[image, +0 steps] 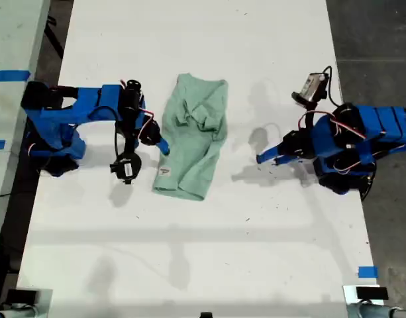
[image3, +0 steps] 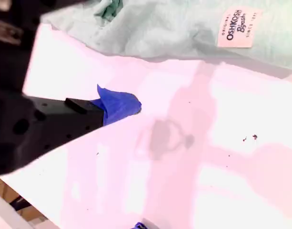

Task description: Fold tshirt

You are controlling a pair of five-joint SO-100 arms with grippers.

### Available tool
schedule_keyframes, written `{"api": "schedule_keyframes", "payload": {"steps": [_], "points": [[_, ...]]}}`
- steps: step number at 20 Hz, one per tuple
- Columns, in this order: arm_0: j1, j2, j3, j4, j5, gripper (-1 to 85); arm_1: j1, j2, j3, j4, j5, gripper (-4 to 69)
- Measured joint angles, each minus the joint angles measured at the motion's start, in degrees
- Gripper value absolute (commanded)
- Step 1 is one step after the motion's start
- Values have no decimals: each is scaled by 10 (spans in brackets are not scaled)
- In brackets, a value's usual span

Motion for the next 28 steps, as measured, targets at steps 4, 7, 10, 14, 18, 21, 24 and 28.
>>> {"api": "schedule_keyframes", "payload": {"steps": [4,7,10,14,18,21,24,28], "points": [[47,240,308,-84,-98,299,-30,116,76,33,13,256],[91,399,489,-114,-177,298,-41,132,83,33,14,260],[122,496,581,-116,-232,295,-43,132,87,33,17,262],[140,568,628,-115,-256,297,-47,113,89,33,27,256],[120,494,569,-112,-207,316,-49,6,75,-12,29,256],[92,316,398,-115,-115,320,-49,-171,-33,-73,8,258],[82,149,233,-125,-50,324,-49,-389,-209,-83,-20,267],[79,39,112,-136,-4,333,-43,-660,-477,-51,-55,271]]}}
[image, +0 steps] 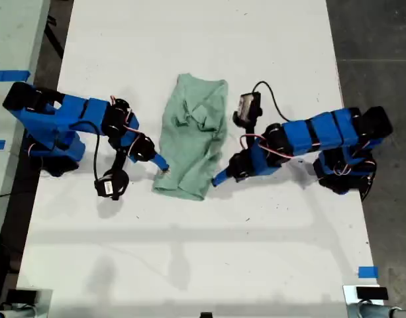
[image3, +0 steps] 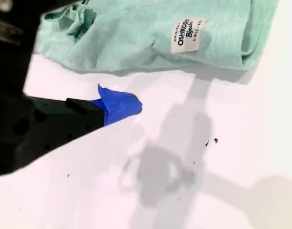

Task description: Fold tshirt

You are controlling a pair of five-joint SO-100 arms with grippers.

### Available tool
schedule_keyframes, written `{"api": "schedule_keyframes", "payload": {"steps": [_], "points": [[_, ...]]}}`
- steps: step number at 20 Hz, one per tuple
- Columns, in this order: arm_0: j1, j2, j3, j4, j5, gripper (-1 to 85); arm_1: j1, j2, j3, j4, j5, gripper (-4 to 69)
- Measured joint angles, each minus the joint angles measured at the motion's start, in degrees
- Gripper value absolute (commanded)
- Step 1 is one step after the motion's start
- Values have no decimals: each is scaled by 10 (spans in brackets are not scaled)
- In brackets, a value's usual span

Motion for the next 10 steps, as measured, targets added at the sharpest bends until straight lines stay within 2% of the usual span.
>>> {"api": "schedule_keyframes", "payload": {"steps": [4,6,10], "points": [[-2,-83,-81,-14,23,342,10,-202,-217,39,-17,273],[-4,-116,-91,-11,26,348,16,-246,-249,39,-18,274],[-20,-181,-91,-44,26,321,28,-343,-317,39,-27,271]]}}
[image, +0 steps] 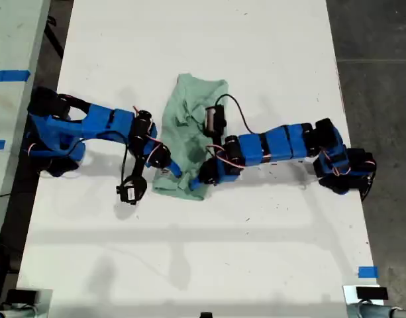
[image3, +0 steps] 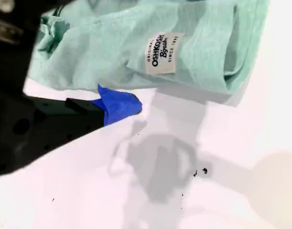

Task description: Fold tshirt

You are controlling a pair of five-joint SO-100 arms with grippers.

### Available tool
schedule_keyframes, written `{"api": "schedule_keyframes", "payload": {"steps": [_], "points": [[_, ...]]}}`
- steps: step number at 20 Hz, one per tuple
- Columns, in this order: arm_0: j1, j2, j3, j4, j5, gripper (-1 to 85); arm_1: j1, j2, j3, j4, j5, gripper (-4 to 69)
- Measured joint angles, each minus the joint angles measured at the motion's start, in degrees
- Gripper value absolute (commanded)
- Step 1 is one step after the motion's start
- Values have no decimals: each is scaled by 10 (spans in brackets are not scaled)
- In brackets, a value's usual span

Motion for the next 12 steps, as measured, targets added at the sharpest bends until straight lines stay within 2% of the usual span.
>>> {"api": "schedule_keyframes", "payload": {"steps": [2,4,6,7,9,12], "points": [[-13,-39,0,-10,0,256,8,-41,-18,-13,-1,265],[-23,-79,1,-35,-1,173,17,-76,-20,-34,-3,227],[-25,-102,-1,-56,-5,84,23,-100,-40,-49,-5,140],[-25,-111,-10,-69,-11,58,25,-109,-49,-54,-4,105],[-24,-119,-8,-91,-25,15,26,-121,-64,-62,-4,-12],[-19,-117,0,-120,-37,0,25,-124,-68,-76,2,-19]]}}
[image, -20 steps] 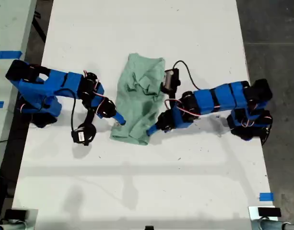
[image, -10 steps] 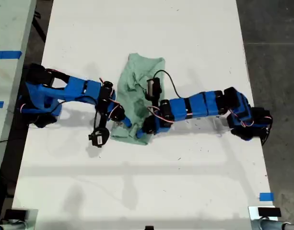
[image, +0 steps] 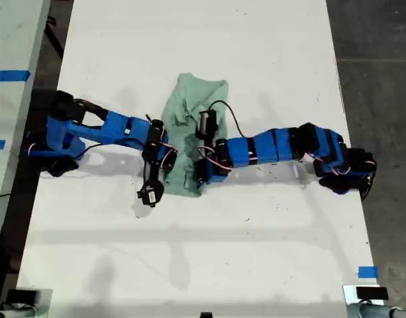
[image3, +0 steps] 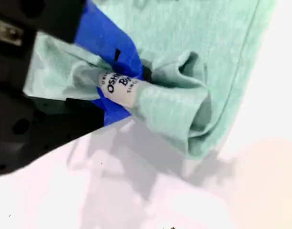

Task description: Fold tshirt

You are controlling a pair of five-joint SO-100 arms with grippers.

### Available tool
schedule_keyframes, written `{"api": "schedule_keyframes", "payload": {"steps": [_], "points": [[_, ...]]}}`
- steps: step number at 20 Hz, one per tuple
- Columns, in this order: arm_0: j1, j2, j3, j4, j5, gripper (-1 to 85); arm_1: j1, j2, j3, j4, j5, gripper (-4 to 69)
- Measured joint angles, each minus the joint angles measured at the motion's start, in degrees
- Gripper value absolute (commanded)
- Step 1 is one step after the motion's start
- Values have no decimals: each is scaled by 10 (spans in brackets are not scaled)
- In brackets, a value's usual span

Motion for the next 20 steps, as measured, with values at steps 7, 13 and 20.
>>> {"api": "schedule_keyframes", "payload": {"steps": [7,13,20], "points": [[79,11,-140,78,19,0,-71,72,21,47,-4,-19],[195,11,-310,105,48,0,-215,174,21,55,-7,-19],[115,56,-328,163,156,0,-116,300,37,142,-83,-19]]}}
